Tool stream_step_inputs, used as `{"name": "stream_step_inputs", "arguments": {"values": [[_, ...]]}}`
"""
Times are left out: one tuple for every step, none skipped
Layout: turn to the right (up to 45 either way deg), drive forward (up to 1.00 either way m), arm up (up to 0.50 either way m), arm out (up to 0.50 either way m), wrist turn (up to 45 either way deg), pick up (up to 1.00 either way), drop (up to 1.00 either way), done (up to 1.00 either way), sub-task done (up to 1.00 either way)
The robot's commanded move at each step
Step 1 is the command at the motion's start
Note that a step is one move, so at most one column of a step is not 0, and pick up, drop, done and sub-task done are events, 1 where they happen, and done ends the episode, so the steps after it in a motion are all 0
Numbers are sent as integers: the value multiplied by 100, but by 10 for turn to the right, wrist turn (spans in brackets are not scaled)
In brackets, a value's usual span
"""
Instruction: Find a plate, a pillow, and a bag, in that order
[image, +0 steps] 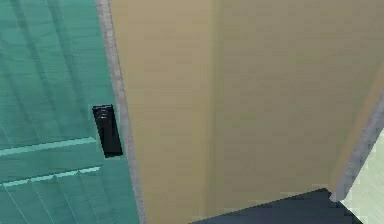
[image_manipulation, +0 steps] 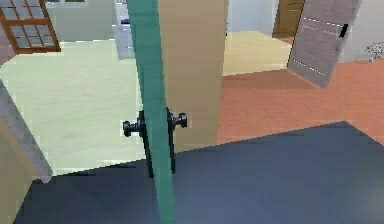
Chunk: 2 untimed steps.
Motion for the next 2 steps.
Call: {"name": "stream_step_inputs", "arguments": {"values": [[90, 0, 0, 0, 0, 0, 0, 0, 0], [0, 5, 0, 0, 0, 0, 0, 0, 0]]}}
